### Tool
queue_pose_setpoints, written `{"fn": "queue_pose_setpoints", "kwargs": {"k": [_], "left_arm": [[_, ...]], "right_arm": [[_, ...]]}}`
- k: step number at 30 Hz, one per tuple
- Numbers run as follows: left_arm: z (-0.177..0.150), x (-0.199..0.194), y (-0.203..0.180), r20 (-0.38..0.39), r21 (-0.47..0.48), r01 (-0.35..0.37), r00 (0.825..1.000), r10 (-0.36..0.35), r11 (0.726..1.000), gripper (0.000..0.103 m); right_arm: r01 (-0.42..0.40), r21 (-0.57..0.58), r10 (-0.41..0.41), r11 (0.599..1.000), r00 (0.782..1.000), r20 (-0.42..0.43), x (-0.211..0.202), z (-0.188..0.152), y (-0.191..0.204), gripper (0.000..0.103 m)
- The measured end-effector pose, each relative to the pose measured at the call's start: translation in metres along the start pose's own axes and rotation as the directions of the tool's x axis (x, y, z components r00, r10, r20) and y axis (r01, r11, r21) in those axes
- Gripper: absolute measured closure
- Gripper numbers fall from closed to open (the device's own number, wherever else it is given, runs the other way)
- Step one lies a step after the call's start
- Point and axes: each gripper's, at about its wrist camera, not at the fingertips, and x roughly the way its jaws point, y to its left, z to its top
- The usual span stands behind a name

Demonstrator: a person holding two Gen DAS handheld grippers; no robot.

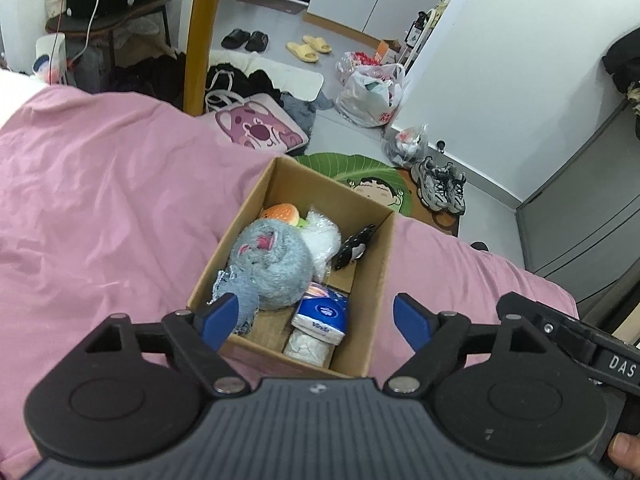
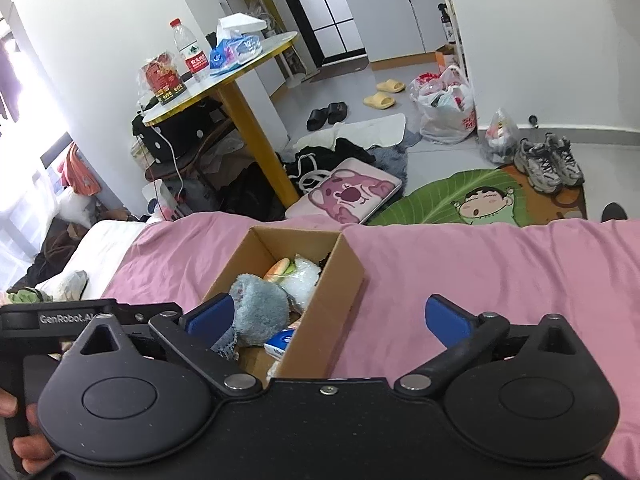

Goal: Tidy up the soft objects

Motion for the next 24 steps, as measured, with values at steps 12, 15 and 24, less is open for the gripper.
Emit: {"fn": "queue_pose_setpoints", "kwargs": {"k": [12,15,24], "left_arm": [[-0.018,-0.046,-0.038,0.076,0.061,-0.077,0.995,0.072,0.995,0.007],[-0.025,-0.056,-0.047,0.095,0.075,-0.081,0.993,0.074,0.994,0.005],[-0.054,-0.076,-0.062,0.128,0.088,-0.099,0.988,0.087,0.991,0.001]], "right_arm": [[0.004,-0.003,-0.004,1.0,0.999,0.041,-0.041,-0.014,-0.013,0.0],[0.01,-0.007,-0.01,1.0,0.999,0.043,-0.05,-0.02,-0.018,0.0],[0.006,-0.016,-0.005,1.0,0.998,0.06,-0.077,-0.034,-0.024,0.0]]}}
